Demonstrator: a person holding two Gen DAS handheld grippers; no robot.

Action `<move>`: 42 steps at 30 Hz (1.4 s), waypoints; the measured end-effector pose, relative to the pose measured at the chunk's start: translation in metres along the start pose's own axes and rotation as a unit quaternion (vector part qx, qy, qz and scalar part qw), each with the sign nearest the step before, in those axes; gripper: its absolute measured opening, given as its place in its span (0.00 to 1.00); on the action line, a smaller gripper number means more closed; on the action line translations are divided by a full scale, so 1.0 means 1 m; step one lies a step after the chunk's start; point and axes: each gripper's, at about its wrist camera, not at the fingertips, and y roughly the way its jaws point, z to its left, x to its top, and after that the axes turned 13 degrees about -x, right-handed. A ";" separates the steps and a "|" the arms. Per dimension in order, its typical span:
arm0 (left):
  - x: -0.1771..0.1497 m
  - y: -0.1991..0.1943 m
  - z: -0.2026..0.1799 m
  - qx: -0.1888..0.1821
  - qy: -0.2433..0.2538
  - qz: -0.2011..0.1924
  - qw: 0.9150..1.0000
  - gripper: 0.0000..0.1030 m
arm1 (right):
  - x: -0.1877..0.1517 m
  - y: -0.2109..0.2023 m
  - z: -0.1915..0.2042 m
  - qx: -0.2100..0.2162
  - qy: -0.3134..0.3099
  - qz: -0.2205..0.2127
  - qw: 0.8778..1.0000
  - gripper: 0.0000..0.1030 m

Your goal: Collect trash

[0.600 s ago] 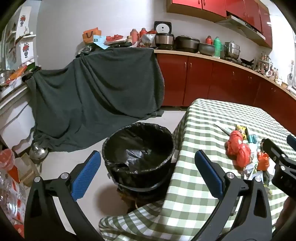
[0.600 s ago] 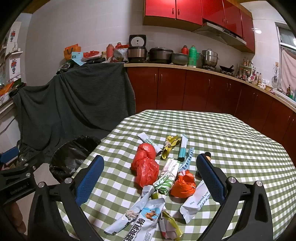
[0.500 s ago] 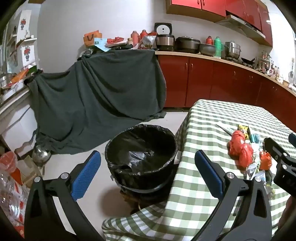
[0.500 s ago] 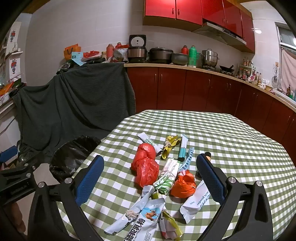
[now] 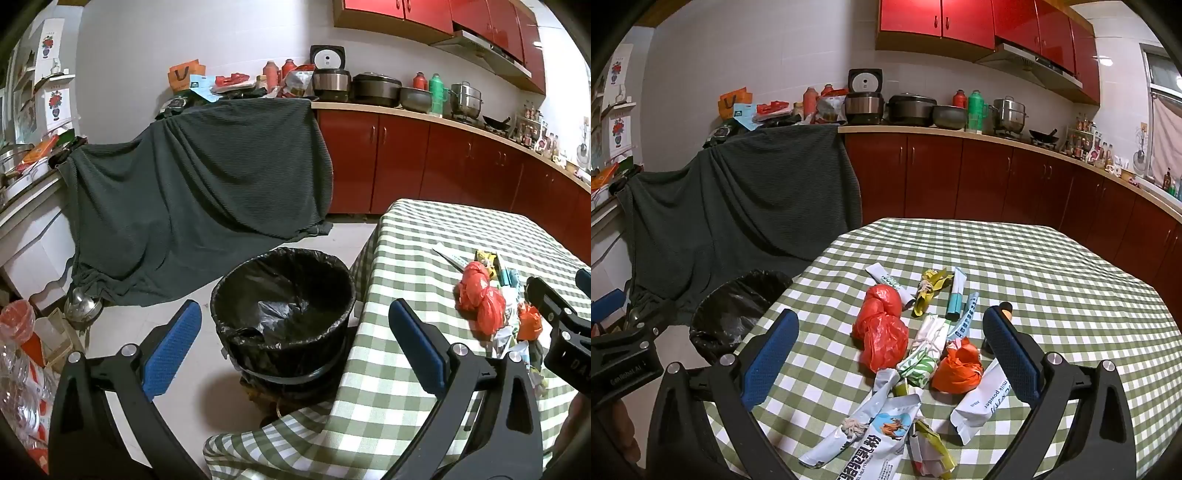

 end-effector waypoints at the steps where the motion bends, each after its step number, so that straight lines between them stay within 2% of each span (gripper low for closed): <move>1: 0.001 0.000 0.002 -0.001 0.001 0.001 1.000 0.96 | 0.000 0.000 0.000 0.000 0.000 0.000 1.000 0.95; 42: 0.000 0.004 0.011 -0.003 -0.008 0.007 1.000 0.96 | 0.000 -0.001 0.001 -0.001 0.000 0.002 1.000 0.95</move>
